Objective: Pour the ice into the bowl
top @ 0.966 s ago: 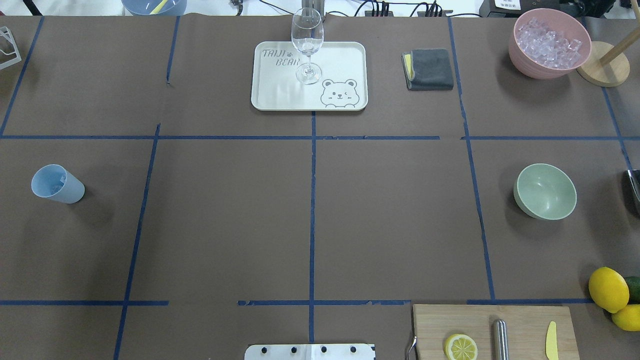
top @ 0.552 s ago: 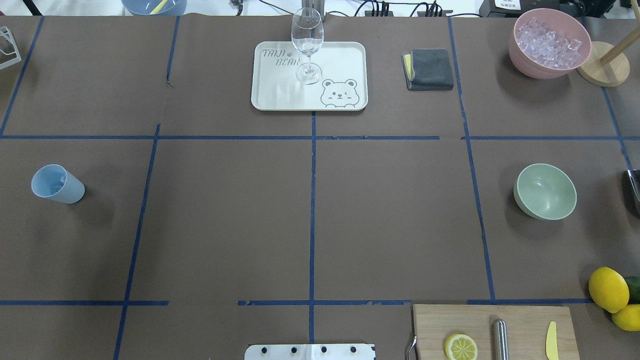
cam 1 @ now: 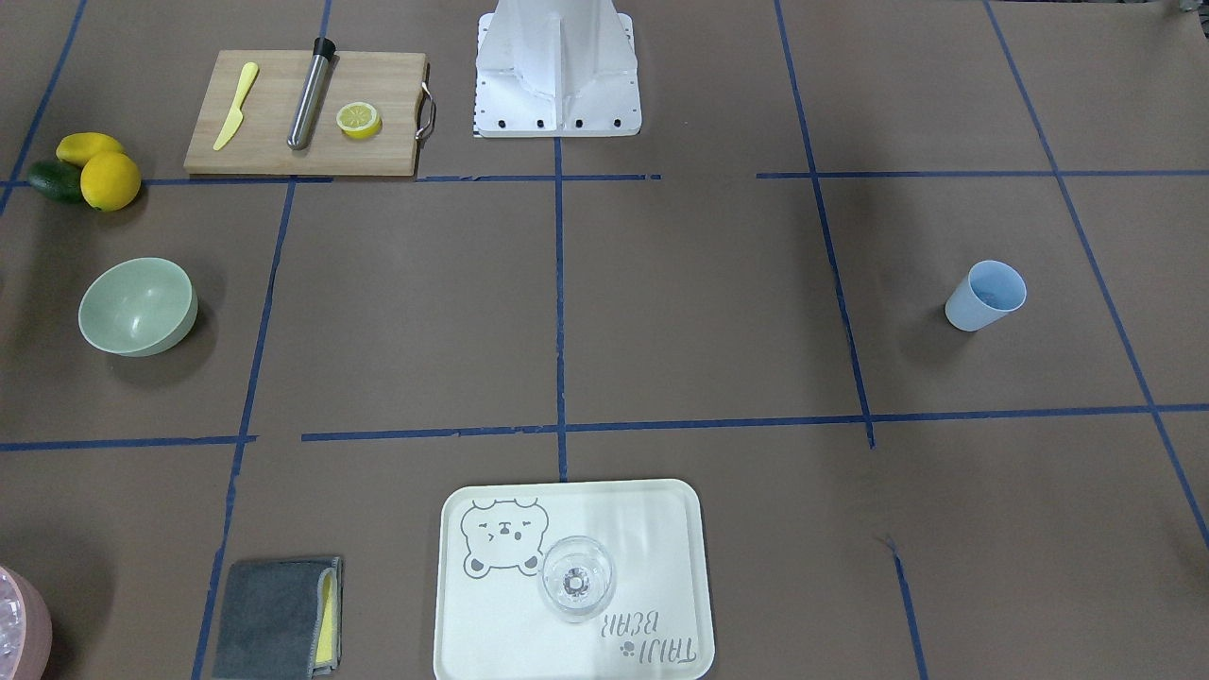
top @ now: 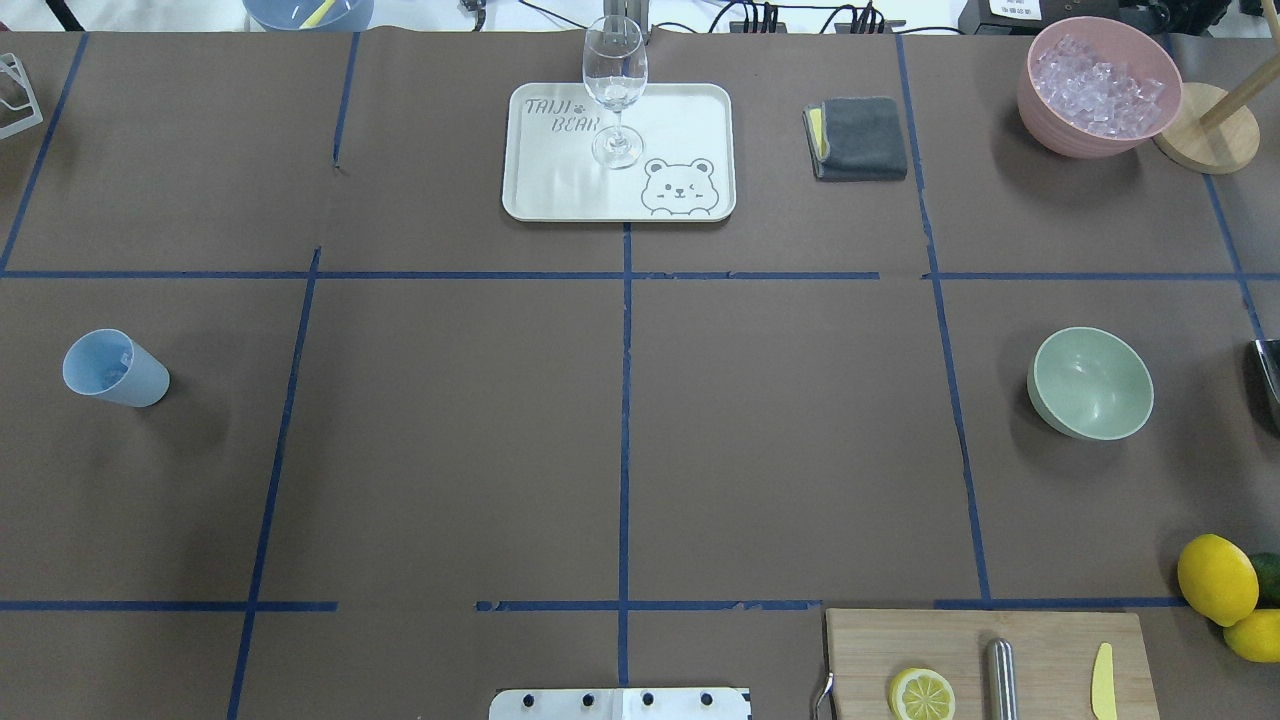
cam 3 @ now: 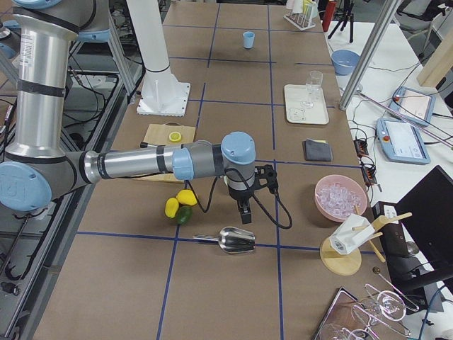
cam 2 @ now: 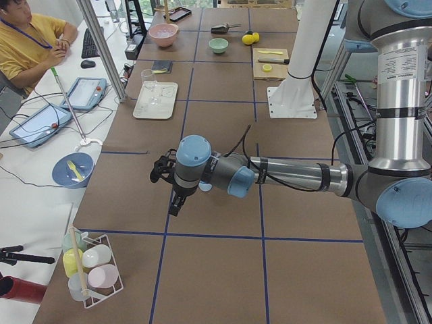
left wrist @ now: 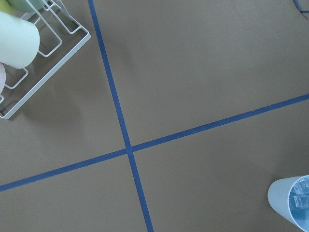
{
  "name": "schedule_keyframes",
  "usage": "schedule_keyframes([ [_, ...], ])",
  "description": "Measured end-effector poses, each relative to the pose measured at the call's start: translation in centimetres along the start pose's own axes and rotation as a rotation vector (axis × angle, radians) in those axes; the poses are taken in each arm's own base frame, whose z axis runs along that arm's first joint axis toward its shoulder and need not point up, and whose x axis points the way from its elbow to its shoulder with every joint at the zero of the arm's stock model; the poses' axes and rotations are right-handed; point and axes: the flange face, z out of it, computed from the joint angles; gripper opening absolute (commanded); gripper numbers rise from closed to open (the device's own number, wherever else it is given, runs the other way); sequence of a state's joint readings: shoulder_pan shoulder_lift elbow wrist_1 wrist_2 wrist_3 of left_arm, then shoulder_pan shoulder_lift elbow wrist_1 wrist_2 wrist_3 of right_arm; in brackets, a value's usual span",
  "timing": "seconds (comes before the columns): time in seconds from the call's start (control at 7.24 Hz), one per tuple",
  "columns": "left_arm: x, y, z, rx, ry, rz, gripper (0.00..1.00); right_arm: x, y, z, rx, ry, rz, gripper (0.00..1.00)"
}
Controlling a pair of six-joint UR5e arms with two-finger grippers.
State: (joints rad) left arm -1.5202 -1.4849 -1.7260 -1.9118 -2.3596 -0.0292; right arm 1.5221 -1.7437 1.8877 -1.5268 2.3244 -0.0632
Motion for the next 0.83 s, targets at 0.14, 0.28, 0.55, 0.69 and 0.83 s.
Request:
schedule_keyframes([
  [0.14,-0.4,0.2,0.4,-0.006,0.004,-0.007,1.00,-0.3,-0.1,0.0,0.023,-0.017,-0.015,1.00],
  [0.28,-0.6,0.3,0.6,-0.008,0.005,-0.010,1.00,-0.8,-0.5,-0.1,0.051,-0.027,-0.037,1.00],
  [0.55,-0.5,0.2,0.6,-0.007,0.004,-0.010,1.00,-4.5,-2.0,2.2,0.065,-0.060,-0.133,1.00],
  [0.69,-0.4,0.1,0.5,-0.005,0.005,-0.007,1.00,-7.3,-2.4,4.3,0.042,-0.082,-0.131,1.00],
  [0.83,-0.3,0.0,0.4,-0.002,0.006,-0.005,1.00,-10.2,-2.7,6.4,0.030,-0.081,-0.088,0.96],
])
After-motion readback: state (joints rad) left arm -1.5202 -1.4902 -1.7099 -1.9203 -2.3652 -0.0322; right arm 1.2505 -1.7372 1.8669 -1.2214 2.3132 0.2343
